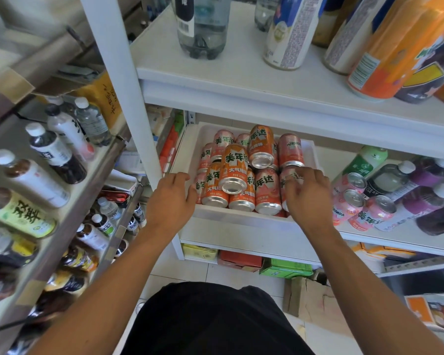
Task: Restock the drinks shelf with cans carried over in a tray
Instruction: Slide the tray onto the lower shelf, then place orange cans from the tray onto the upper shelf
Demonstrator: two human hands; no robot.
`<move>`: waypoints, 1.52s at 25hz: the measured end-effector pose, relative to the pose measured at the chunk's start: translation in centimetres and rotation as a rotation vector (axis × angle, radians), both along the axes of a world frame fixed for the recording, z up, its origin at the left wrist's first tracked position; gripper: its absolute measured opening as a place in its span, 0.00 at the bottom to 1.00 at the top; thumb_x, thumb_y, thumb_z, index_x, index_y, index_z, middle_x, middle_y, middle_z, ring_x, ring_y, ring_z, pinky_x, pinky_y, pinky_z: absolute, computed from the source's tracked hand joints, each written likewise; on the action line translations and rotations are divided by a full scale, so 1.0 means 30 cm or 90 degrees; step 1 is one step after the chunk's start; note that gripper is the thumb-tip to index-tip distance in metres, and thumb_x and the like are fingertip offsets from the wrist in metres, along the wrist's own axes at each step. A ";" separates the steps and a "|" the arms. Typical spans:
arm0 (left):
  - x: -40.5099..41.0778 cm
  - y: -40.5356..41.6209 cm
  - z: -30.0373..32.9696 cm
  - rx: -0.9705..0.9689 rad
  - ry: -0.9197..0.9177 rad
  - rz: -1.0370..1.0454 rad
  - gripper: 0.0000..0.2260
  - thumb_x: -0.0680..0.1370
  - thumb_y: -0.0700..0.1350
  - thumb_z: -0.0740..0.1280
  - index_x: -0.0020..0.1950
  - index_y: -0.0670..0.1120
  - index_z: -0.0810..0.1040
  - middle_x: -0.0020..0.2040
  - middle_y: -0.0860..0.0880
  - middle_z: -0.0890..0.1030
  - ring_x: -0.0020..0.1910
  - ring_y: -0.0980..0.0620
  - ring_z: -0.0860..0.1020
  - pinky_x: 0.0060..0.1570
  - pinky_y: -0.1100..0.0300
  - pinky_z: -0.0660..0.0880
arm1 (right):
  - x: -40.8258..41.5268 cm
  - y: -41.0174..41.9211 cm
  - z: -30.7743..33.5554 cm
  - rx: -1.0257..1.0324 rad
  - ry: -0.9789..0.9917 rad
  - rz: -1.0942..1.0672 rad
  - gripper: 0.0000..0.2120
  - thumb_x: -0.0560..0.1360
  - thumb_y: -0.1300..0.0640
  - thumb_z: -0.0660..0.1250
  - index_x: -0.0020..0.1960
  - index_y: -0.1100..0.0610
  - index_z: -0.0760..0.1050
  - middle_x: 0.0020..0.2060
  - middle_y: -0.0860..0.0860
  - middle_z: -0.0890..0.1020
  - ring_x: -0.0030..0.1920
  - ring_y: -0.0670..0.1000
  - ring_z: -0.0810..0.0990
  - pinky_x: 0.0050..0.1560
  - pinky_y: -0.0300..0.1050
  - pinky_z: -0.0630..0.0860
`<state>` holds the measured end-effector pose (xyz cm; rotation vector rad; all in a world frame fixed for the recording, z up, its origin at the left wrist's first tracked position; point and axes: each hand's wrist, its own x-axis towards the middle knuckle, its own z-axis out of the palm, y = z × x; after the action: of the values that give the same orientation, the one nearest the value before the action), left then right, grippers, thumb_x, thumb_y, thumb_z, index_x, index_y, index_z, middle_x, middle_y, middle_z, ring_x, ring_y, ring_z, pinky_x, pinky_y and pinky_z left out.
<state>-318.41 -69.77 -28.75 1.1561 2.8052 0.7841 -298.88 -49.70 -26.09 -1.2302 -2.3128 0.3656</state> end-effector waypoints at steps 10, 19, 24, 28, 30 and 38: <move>0.014 -0.036 0.033 -0.148 0.095 -0.034 0.14 0.79 0.50 0.62 0.60 0.43 0.74 0.52 0.43 0.78 0.49 0.43 0.77 0.43 0.48 0.78 | -0.360 -0.126 0.111 -0.184 -0.174 0.126 0.40 0.74 0.29 0.55 0.77 0.53 0.55 0.74 0.60 0.65 0.67 0.65 0.72 0.61 0.60 0.73; 0.095 -0.026 0.139 -0.226 0.118 0.042 0.16 0.81 0.52 0.55 0.63 0.45 0.70 0.56 0.45 0.76 0.54 0.44 0.76 0.48 0.49 0.75 | -0.375 -0.084 0.154 -0.381 -0.144 0.190 0.29 0.72 0.40 0.70 0.68 0.52 0.71 0.64 0.53 0.77 0.62 0.57 0.77 0.54 0.45 0.73; 0.153 -0.121 0.211 -0.219 0.098 0.106 0.16 0.81 0.53 0.55 0.63 0.46 0.70 0.56 0.46 0.76 0.55 0.45 0.75 0.49 0.50 0.74 | -0.270 -0.135 0.197 -0.420 0.032 0.246 0.14 0.70 0.49 0.74 0.50 0.50 0.72 0.42 0.47 0.79 0.45 0.49 0.80 0.40 0.41 0.71; 0.197 -0.253 0.285 -0.200 0.099 0.174 0.16 0.82 0.53 0.54 0.64 0.47 0.70 0.58 0.47 0.76 0.57 0.45 0.74 0.50 0.50 0.73 | -0.244 -0.260 0.243 -0.418 0.107 0.343 0.23 0.67 0.51 0.77 0.58 0.51 0.72 0.45 0.46 0.81 0.44 0.46 0.80 0.39 0.40 0.72; 0.211 -0.330 0.319 -0.177 0.113 0.219 0.16 0.81 0.53 0.54 0.63 0.47 0.72 0.58 0.47 0.76 0.58 0.44 0.74 0.51 0.49 0.73 | -0.255 -0.336 0.269 -0.423 0.137 0.389 0.26 0.66 0.51 0.78 0.58 0.51 0.69 0.47 0.46 0.80 0.45 0.45 0.79 0.39 0.40 0.72; 0.234 -0.788 0.494 -0.121 0.176 0.425 0.16 0.81 0.53 0.56 0.62 0.47 0.73 0.55 0.48 0.77 0.54 0.45 0.77 0.49 0.49 0.75 | -0.438 -0.792 0.476 -0.399 0.158 0.659 0.30 0.68 0.47 0.77 0.63 0.46 0.65 0.50 0.40 0.76 0.46 0.37 0.76 0.38 0.28 0.69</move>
<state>-311.39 -93.41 -13.91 0.3007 3.4409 0.3561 -312.01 -73.48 -11.81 -0.0384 -2.4857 1.5655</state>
